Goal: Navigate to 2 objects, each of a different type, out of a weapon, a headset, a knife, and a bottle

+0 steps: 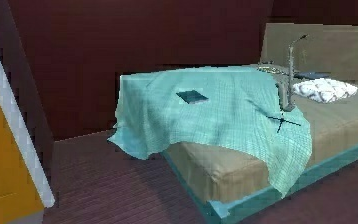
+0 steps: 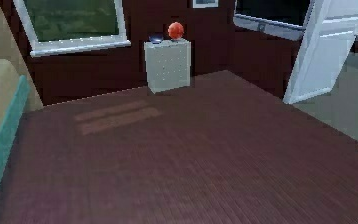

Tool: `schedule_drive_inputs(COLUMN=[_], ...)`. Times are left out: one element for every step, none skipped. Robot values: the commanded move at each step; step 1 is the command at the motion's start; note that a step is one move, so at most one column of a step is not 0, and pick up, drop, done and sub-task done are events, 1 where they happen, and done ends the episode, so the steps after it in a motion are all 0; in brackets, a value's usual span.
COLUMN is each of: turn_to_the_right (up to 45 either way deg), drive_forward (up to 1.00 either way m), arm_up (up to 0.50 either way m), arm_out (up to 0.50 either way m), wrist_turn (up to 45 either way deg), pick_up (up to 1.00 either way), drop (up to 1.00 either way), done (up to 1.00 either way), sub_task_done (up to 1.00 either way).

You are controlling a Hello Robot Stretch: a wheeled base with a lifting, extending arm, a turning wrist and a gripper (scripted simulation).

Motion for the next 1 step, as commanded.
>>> schedule_drive_inputs(turn_to_the_right=[27.0], drive_forward=[0.00], arm_up=[0.00], arm_out=[0.00], wrist_turn=[0.0], pick_up=[0.00], drop=[0.00], done=[0.00], sub_task_done=[0.00])
